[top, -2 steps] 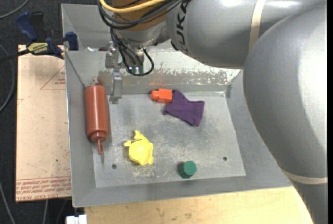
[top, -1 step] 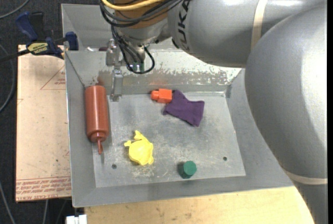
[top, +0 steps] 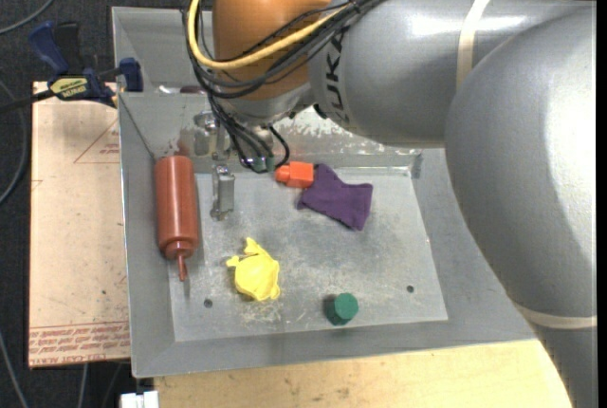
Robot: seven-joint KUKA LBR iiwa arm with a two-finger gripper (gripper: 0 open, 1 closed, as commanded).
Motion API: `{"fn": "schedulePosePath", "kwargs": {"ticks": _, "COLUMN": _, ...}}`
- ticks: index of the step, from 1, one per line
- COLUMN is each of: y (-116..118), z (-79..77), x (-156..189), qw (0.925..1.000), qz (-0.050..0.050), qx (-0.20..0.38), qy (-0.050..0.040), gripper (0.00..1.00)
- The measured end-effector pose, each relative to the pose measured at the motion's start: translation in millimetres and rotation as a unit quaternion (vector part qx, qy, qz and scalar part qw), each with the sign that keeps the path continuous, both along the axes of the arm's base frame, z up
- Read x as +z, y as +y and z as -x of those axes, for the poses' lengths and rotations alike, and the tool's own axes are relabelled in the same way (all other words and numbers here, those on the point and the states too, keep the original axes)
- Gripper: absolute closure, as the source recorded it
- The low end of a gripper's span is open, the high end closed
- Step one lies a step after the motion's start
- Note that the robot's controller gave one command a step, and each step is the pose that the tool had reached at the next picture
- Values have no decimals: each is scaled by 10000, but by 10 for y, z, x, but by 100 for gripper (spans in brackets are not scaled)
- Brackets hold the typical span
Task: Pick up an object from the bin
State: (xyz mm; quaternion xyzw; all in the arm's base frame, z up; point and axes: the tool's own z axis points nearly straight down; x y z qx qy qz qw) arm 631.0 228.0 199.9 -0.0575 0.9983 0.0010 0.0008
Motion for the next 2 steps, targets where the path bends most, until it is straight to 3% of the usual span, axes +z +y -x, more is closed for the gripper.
{"fn": "schedulePosePath", "kwargs": {"ticks": 1, "y": -122, "z": 514, "x": -336, "qw": 9905, "qz": 0, "qx": 1373, "qy": -5, "gripper": 0}}
{"fn": "schedulePosePath", "kwargs": {"ticks": 2, "y": -605, "z": 597, "x": -456, "qw": 9818, "qz": 0, "qx": 1897, "qy": -4, "gripper": 0}}
